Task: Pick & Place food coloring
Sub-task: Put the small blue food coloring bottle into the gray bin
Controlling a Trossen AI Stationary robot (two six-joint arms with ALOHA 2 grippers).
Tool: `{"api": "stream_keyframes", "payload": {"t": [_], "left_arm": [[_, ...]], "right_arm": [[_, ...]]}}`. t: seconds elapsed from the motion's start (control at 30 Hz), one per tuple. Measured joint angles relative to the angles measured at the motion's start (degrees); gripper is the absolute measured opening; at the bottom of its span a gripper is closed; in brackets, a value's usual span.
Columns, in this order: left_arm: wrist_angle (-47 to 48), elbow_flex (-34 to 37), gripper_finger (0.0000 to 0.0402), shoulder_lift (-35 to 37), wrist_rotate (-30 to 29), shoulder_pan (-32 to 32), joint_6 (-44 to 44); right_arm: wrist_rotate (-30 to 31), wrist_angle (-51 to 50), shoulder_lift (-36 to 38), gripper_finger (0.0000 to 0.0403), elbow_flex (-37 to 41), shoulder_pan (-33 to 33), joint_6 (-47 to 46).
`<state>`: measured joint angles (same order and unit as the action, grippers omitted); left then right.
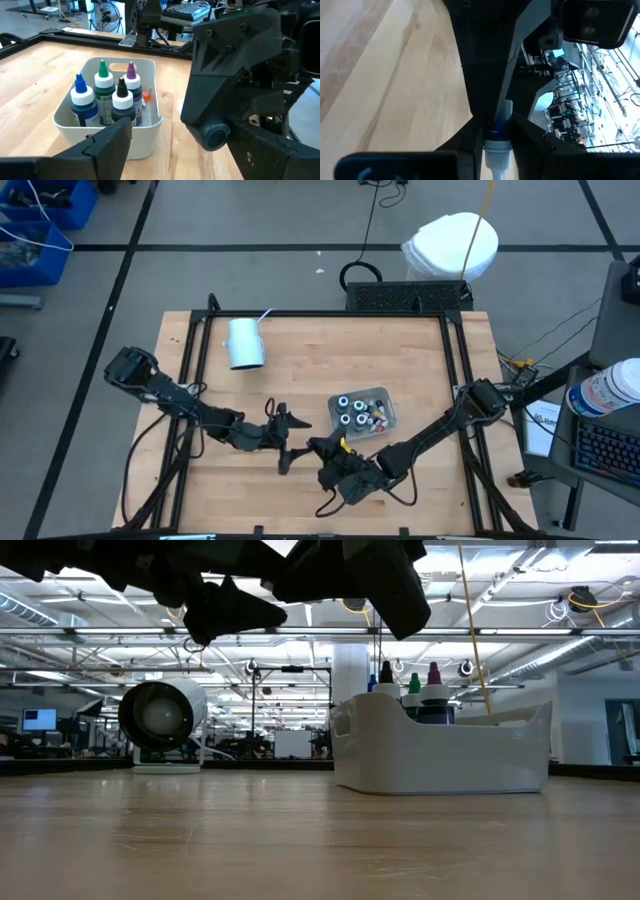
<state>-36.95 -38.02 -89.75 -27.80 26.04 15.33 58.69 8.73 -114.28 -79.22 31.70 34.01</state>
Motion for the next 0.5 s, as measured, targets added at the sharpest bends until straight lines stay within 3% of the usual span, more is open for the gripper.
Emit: {"api": "stream_keyframes", "payload": {"t": [0.2, 0.5], "left_arm": [[-0.2, 0.0, 0.0267, 0.0, 1.1, 0.0, -1.2], [-0.3, 0.0, 0.0145, 0.0, 3.4, -0.4, -2.9]], "right_arm": [[-0.4, 0.0, 0.0, 0.0075, 0.0, -0.2, -0.4], [-0.4, -0.2, 0.0, 0.0074, 0.0, -0.3, -0.3]]}}
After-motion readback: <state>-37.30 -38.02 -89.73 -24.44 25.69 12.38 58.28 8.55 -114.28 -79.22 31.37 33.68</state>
